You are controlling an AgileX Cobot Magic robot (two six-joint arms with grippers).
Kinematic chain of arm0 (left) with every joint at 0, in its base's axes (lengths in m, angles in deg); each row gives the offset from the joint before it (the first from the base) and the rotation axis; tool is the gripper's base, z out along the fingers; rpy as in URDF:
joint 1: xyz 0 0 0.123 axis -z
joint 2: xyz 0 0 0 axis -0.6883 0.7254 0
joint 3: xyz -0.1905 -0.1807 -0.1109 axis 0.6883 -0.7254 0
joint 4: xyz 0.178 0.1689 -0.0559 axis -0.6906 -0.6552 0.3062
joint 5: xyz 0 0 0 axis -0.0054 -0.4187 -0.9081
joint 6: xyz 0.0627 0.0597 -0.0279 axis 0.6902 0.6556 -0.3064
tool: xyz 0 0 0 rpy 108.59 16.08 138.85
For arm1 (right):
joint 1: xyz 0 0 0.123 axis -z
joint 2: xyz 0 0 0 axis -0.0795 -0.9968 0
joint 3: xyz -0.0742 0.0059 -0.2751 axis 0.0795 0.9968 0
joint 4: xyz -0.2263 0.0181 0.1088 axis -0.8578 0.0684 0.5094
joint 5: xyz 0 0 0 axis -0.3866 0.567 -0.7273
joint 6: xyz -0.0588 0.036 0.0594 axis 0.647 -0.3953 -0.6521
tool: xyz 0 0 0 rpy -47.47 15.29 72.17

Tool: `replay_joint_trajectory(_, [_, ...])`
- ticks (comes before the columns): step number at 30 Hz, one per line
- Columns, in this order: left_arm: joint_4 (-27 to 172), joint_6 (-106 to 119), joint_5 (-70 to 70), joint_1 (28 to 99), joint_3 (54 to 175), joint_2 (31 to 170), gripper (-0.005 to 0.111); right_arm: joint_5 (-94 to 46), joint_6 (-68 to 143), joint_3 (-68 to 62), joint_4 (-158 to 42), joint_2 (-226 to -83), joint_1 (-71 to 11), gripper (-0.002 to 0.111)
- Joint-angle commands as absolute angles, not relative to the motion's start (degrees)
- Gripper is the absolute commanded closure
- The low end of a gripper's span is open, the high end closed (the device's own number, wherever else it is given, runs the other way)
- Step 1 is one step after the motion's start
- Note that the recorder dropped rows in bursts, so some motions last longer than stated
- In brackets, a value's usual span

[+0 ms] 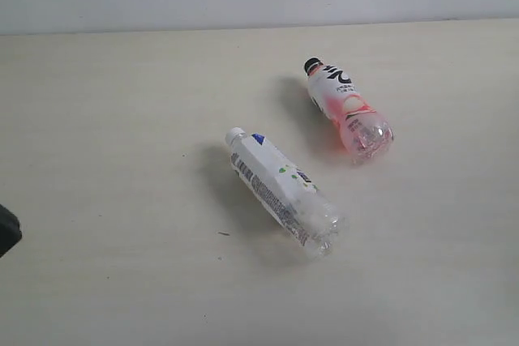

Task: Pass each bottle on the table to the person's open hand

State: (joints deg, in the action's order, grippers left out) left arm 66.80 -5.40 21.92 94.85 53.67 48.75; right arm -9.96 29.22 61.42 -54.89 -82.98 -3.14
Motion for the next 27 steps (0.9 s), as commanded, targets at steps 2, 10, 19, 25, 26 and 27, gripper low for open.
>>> replay_joint_trajectory(2, [67.45, -3.41, 20.58, 94.69, 53.52, 44.77, 0.107, -10.30, 29.16, 61.74, -54.78, -82.64, -3.22, 0.108])
replay_joint_trajectory(10, [102.51, 26.12, 21.60, 87.41, 53.52, 44.77, 0.107, -10.30, 29.16, 61.74, -54.78, -82.64, -3.22, 0.108])
replay_joint_trajectory(19, [96.76, 20.28, 15.88, 83.52, 53.52, 44.77, 0.107, -10.30, 29.16, 61.74, -54.88, -82.64, -3.22, 0.108])
replay_joint_trajectory(25, [64.46, -9.23, 18.96, 83.52, 53.52, 44.77, 0.107, -10.30, 29.16, 61.74, -54.88, -82.64, -3.22, 0.108])
replay_joint_trajectory(26, [63.78, -11.83, 20.49, 83.52, 53.52, 44.77, 0.107, -10.30, 29.16, 61.74, -54.88, -82.64, -3.22, 0.108])
replay_joint_trajectory(27, [64.91, -14.15, 21.74, 83.52, 53.52, 44.77, 0.107, -10.30, 29.16, 61.74, -54.88, -82.64, -3.22, 0.108])
